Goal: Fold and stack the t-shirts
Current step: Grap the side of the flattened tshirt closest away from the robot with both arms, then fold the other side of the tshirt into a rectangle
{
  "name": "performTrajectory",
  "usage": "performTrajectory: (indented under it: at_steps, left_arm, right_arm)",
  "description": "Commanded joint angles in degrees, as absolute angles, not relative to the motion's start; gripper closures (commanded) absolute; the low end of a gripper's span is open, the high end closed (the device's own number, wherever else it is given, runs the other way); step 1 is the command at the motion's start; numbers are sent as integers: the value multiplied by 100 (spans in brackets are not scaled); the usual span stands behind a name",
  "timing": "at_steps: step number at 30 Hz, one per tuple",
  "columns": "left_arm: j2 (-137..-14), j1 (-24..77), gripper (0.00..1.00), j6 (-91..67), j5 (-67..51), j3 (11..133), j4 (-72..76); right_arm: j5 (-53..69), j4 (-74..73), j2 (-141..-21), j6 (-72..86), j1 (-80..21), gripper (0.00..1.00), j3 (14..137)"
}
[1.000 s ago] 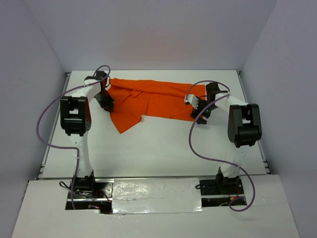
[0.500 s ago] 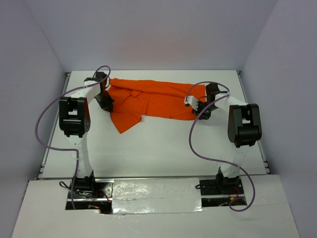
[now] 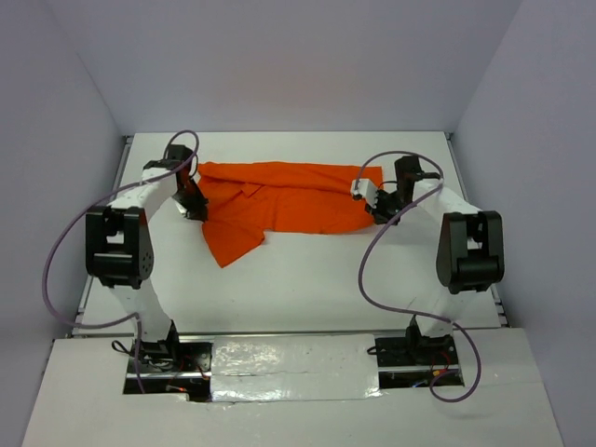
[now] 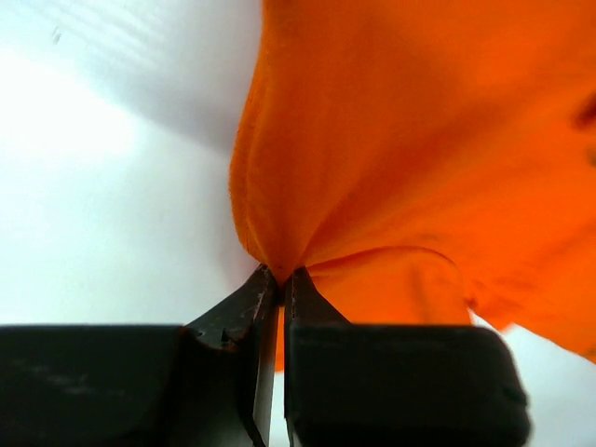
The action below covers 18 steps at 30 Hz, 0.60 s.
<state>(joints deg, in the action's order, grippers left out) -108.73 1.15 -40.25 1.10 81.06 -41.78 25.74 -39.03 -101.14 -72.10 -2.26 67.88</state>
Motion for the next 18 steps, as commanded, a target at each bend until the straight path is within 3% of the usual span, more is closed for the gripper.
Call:
performTrajectory:
  at_steps: [1, 3, 4, 12, 18]
  left_arm:
    - [-10135, 132, 100, -3911, -34, 7544, -4017]
    - [-9792, 132, 100, -3920, -122, 7270, -3947]
    - [-9565, 132, 100, -3955, -132, 7016, -3938]
    - [-8333, 132, 100, -4034, -413, 6188, -4078]
    - [-8050, 114, 100, -3990, -615, 6730, -4333]
  right_arm:
    - [2996, -4306, -9510, -7295, -141, 89, 6566]
    - [3032, -4429, -9291, -7321, -141, 90, 6460]
    - [3102, -4473, -9116, -7347, -115, 100, 6356]
    - [3533, -5123, -8157, -7602, -44, 100, 5863]
    - [3876, -5344, -7691, -7489, 158, 100, 6019]
